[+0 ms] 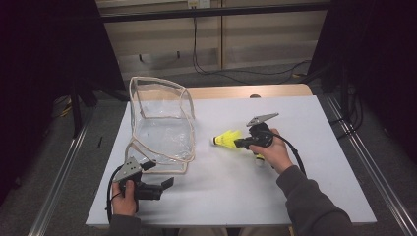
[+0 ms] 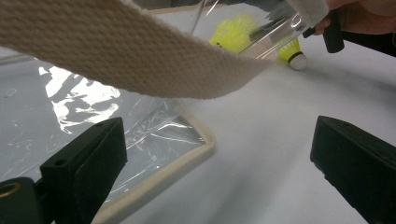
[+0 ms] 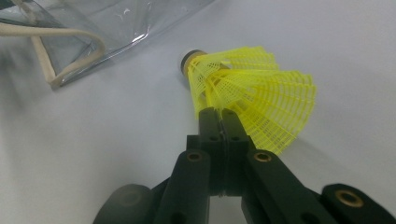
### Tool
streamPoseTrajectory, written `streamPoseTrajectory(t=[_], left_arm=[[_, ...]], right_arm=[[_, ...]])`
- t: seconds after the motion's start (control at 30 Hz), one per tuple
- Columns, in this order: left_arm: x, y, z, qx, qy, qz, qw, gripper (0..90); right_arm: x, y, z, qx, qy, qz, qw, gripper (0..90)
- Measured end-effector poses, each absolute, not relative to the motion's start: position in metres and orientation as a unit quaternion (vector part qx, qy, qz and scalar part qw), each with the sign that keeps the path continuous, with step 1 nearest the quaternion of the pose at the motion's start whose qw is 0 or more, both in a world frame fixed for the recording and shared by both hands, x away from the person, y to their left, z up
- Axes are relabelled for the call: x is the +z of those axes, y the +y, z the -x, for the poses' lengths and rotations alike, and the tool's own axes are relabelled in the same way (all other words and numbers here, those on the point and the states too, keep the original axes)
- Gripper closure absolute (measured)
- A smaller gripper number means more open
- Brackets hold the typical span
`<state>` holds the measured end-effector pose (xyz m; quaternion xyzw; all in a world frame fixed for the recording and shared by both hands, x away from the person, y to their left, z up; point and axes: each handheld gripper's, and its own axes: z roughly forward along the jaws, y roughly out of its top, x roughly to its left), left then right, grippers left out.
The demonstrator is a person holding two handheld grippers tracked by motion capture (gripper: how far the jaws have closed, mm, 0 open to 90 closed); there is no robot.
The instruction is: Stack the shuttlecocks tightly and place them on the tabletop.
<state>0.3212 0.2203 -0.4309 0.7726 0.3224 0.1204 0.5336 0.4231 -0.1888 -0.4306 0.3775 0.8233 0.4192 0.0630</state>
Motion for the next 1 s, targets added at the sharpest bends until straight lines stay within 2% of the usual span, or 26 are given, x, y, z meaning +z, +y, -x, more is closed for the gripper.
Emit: streamPoseTrajectory(t=[1.0], left_arm=[[-0.431, 0.2203, -0.3213, 0.121, 0.322, -0.773, 0.533, 3.6]], right_arm=[[-0.4309, -0.1883, -0.4214, 0.409, 0.827, -0.376, 0.09, 80.5]])
